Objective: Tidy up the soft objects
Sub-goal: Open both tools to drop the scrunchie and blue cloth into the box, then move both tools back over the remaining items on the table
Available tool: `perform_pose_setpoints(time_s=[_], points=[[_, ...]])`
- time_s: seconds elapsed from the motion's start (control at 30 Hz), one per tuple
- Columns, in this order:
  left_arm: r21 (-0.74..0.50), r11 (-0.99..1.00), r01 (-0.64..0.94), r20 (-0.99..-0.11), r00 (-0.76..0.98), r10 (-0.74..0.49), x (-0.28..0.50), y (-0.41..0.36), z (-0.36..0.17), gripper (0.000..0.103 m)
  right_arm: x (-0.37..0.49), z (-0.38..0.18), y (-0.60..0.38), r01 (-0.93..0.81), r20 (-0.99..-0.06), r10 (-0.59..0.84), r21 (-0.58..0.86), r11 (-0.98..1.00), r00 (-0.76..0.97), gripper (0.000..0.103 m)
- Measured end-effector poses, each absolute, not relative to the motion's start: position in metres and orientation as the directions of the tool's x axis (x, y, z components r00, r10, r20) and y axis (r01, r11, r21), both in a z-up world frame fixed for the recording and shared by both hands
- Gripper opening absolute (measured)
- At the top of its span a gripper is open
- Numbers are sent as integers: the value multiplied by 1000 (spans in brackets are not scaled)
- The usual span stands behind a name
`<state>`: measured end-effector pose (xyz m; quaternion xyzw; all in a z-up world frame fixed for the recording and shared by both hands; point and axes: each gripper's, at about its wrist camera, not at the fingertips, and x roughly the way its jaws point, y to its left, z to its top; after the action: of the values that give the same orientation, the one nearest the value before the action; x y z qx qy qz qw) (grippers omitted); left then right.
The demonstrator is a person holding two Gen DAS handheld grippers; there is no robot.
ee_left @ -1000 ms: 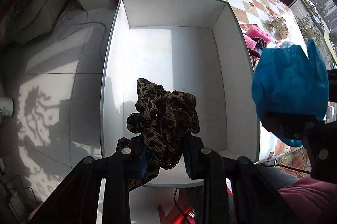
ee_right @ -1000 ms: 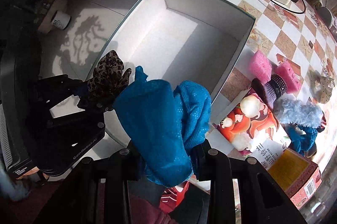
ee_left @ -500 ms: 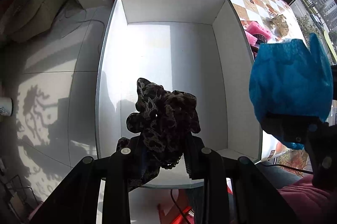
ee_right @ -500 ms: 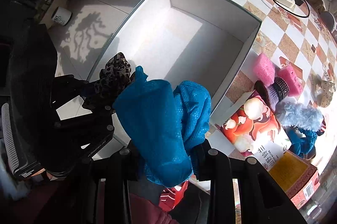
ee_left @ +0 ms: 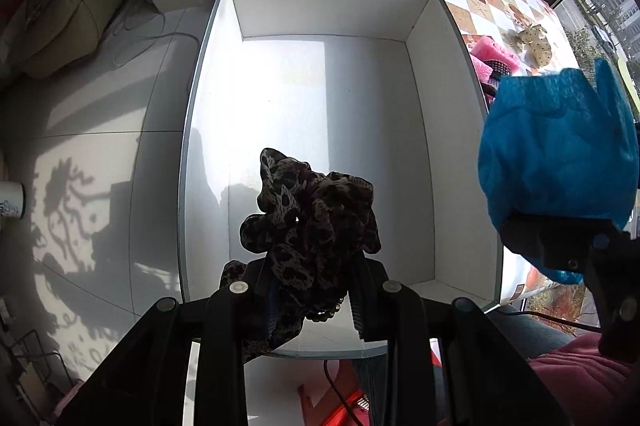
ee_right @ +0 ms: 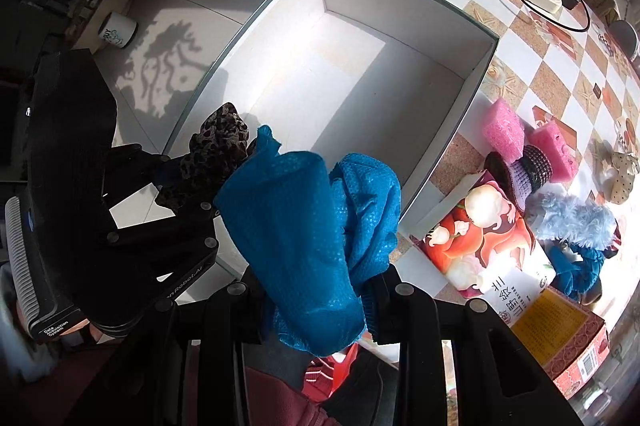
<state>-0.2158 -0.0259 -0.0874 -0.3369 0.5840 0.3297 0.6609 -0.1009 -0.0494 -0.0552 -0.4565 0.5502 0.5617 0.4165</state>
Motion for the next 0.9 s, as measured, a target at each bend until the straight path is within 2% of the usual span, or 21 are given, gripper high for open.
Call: perform_pose_setpoints(time_s=[0.13, 0.2, 0.23, 0.27, 0.3, 0.37, 0.4, 0.43, 0.53, 0.63, 0.7, 0.9], points=[[-69, 550, -832, -993, 113, 45, -218, -28, -86, 33, -103, -56, -50, -970, -971, -34, 237, -55, -235, 35], [-69, 550, -832, -992, 117, 53, -218, -29, -85, 45, -103, -56, -51, -970, -971, -34, 236, -58, -235, 35], [-65, 549, -833, -992, 115, 58, -219, -29, -84, 50, -103, -55, -51, -970, -972, -33, 235, -57, -234, 41], [-61, 547, -835, -991, 115, 65, -219, -29, -83, 61, -103, -55, -50, -971, -972, -30, 234, -56, -232, 51], [-59, 544, -837, -990, 118, 73, -221, -29, -81, 71, -103, -54, -50, -971, -972, -25, 233, -56, -232, 54], [-53, 538, -842, -989, 118, 88, -222, -28, -79, 80, -103, -52, -50, -971, -973, -14, 231, -56, -230, 67], [-50, 536, -843, -990, 114, 88, -222, -28, -79, 80, -103, -51, -49, -972, -974, -9, 227, -56, -227, 73], [-45, 537, -842, -991, 105, 82, -222, -27, -80, 80, -102, -50, -50, -973, -975, -1, 223, -55, -223, 86], [-34, 538, -843, -995, 81, 64, -220, -27, -85, 81, -100, -46, -50, -975, -976, 15, 216, -47, -217, 87], [-22, 531, -847, -993, 79, 86, -220, -27, -82, 89, -95, -46, -50, -978, -978, 16, 209, -24, -210, 87], [-18, 518, -855, -992, 78, 95, -221, -24, -80, 102, -91, -48, -51, -977, -977, 14, 212, -1, -212, 87], [-43, 493, -869, -990, 102, 94, -225, -18, -81, 103, -81, -48, -51, -979, -979, 15, 202, 41, -201, 87]])
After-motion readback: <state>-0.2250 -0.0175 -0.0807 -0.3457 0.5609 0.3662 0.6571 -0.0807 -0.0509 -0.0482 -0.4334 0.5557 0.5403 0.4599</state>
